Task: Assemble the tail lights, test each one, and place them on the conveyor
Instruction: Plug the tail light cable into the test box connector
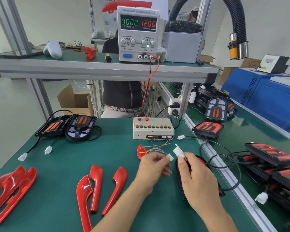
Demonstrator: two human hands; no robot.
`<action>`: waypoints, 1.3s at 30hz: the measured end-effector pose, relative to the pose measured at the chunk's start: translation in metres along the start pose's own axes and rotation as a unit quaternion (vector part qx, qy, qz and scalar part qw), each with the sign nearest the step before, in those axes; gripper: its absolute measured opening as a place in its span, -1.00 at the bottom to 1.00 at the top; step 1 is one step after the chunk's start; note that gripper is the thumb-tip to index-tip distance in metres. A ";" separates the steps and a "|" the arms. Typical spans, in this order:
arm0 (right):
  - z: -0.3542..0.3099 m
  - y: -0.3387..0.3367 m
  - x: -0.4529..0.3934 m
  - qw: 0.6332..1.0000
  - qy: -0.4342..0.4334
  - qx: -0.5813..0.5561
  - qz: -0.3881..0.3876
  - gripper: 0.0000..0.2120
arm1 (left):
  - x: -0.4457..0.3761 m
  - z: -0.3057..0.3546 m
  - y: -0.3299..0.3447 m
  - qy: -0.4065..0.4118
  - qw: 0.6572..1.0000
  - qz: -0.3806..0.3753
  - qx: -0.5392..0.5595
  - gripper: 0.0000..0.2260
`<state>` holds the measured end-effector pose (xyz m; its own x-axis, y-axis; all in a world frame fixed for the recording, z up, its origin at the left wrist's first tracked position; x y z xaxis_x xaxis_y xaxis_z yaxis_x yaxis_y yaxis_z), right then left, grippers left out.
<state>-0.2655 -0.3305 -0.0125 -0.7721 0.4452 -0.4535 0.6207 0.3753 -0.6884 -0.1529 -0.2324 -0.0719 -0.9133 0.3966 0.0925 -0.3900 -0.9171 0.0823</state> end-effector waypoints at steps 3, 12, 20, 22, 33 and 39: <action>-0.001 0.012 -0.002 0.994 0.034 0.058 -0.087 -0.61 | 0.007 0.007 -0.018 -0.008 0.994 -0.043 0.097 -0.87; -0.008 0.024 -0.005 0.988 0.036 0.133 -0.063 -0.70 | 0.013 0.006 -0.028 -0.018 0.987 -0.053 0.151 -0.87; -0.005 0.026 -0.005 0.990 0.034 0.122 -0.064 -0.74 | 0.009 0.004 -0.028 -0.025 0.989 -0.039 0.138 -0.89; -0.004 0.027 -0.005 0.990 0.035 0.123 -0.066 -0.75 | 0.008 0.004 -0.029 -0.035 0.990 -0.033 0.135 -0.85; -0.005 0.027 -0.004 0.984 0.029 0.161 -0.070 -0.66 | 0.008 0.002 -0.026 -0.075 0.983 0.007 0.169 -0.79; -0.010 0.027 0.000 0.985 -0.006 0.169 -0.037 -0.65 | 0.007 0.002 -0.029 -0.091 0.983 -0.005 0.156 -0.78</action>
<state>-0.2474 -0.3126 -0.0253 -0.8163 0.4171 -0.3996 0.4830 0.1136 -0.8682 -0.1476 -0.2031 -0.0715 -0.8620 0.4323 0.2646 -0.3179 -0.8677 0.3822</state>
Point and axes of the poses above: each hand's wrist, its own x-axis away from the middle knuckle, its own y-axis out of the palm, z = x × y, the point moved 4 cm from there along -x, towards the middle knuckle, and after that the axes turned 2 degrees about y, right-handed, at the moved point
